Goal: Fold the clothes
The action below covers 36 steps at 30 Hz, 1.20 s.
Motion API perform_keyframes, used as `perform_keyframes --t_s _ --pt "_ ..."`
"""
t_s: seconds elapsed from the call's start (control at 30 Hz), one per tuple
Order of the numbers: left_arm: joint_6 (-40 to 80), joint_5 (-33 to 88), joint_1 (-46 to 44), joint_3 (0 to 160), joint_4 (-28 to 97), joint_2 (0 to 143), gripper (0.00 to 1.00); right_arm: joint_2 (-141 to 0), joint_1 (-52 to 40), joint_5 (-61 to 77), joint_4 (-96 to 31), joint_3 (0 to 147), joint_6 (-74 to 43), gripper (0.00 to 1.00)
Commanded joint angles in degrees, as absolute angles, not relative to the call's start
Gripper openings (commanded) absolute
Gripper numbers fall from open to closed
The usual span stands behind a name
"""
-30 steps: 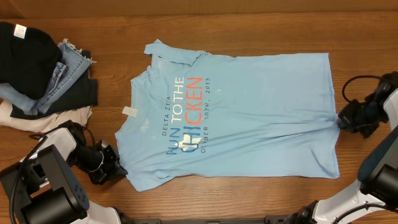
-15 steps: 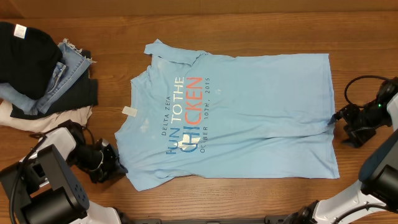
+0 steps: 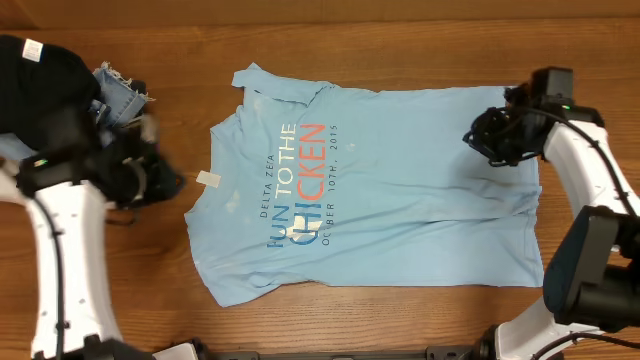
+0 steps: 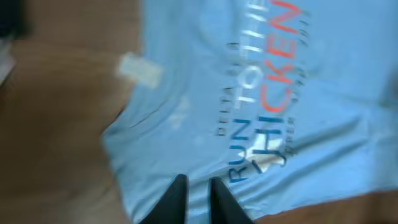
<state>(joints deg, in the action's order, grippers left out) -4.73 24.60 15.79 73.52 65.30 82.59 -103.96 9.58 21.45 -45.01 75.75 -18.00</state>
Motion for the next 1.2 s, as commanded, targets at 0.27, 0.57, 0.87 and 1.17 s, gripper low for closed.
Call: perform_keyframes --t_s 0.27,0.57,0.87,1.17 --pt "-15.5 22.6 -35.6 74.3 53.0 94.2 0.04 -109.6 6.7 19.4 -39.0 76.5 -16.4 0.16" --pt "-15.9 15.2 -49.7 74.3 48.5 108.0 0.04 -114.2 5.9 25.2 -41.5 76.5 -16.5 0.15" --pt "-16.3 6.9 -50.8 74.3 49.5 118.2 0.04 -114.5 0.7 24.6 -46.5 74.7 -16.6 0.12" --pt "-14.5 7.1 -51.0 74.3 60.1 118.8 0.04 -123.9 -1.8 11.7 -30.2 70.1 -28.6 0.10"
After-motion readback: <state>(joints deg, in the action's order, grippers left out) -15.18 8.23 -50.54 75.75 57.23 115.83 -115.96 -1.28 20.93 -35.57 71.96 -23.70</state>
